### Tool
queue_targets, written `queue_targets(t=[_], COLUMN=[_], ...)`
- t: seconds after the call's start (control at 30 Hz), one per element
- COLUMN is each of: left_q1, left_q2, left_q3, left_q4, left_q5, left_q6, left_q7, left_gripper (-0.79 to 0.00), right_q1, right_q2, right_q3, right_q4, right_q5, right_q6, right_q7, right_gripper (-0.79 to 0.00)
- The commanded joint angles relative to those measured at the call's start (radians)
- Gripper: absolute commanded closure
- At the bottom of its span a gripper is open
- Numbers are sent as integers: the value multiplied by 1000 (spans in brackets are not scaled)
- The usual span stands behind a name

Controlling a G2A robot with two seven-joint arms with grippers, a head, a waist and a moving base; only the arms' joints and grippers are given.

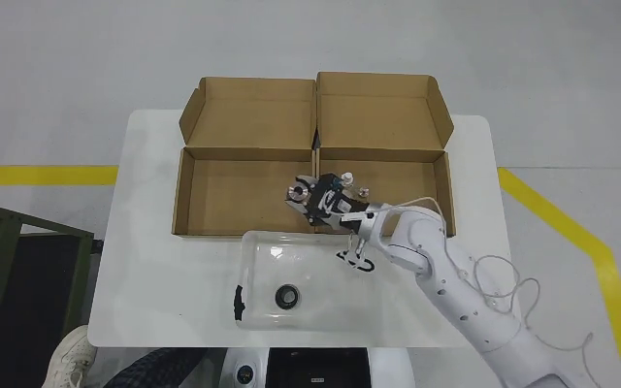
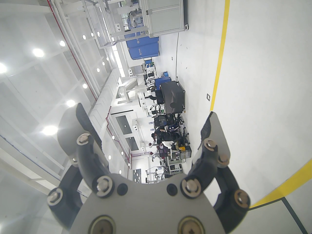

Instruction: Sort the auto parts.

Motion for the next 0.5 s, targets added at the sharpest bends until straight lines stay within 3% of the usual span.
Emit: queue_targets(t=[0.0, 0.47], left_q1=[0, 0], left_q2=[0, 0], left_q3=[0, 0], left_q4=[0, 0], left_q5=[0, 0], left_q6=[0, 0], left_q7=[0, 0], left_gripper=[-785, -785], right_q1=[22, 160], right_q2=[-7, -68], right_q3=[-14, -112], right_q4=[24, 207], right_q5=[1, 8], right_q6=[9, 61], right_q7=[11, 77], right_gripper=[0, 0])
